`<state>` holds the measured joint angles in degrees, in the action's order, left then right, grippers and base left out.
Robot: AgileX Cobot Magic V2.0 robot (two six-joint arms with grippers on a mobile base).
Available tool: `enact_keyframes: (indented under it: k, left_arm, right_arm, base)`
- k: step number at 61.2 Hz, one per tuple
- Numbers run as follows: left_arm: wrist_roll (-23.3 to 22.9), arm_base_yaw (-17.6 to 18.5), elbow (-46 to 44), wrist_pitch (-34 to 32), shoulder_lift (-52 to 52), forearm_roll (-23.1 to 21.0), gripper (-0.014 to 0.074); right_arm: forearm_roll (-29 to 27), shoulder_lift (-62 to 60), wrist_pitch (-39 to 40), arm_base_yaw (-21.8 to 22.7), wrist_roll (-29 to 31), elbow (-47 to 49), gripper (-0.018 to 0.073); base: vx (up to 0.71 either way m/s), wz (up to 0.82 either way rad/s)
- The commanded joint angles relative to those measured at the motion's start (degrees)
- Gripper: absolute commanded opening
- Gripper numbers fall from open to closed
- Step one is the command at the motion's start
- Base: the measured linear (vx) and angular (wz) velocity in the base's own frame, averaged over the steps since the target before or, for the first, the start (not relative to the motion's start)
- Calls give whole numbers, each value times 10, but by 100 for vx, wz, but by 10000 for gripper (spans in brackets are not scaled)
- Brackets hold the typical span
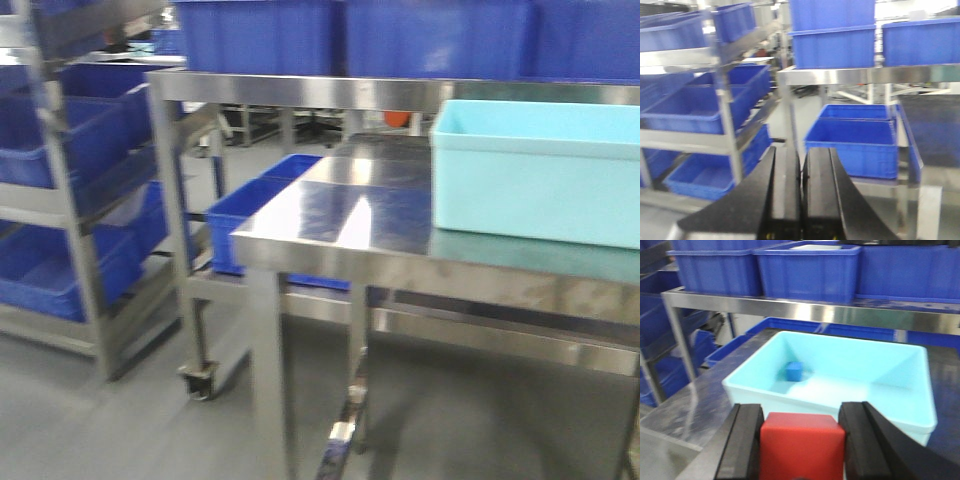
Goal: Pick red cube and place on left shelf
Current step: 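Drive the base away from the table holding the red cube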
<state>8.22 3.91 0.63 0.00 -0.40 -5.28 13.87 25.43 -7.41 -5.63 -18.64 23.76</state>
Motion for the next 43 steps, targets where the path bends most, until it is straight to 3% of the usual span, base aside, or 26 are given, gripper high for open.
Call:
enact_keyframes:
  k: [1,43]
  left_arm:
    - [1,2,13,-48,4,-3,106]
    - [1,2,13,-48,4,-3,106]
  right_arm:
    - [6,2,54,3,1,17,59]
    - [6,2,54,3,1,17,59]
  base:
    - [-24,22]
    - [-23,39]
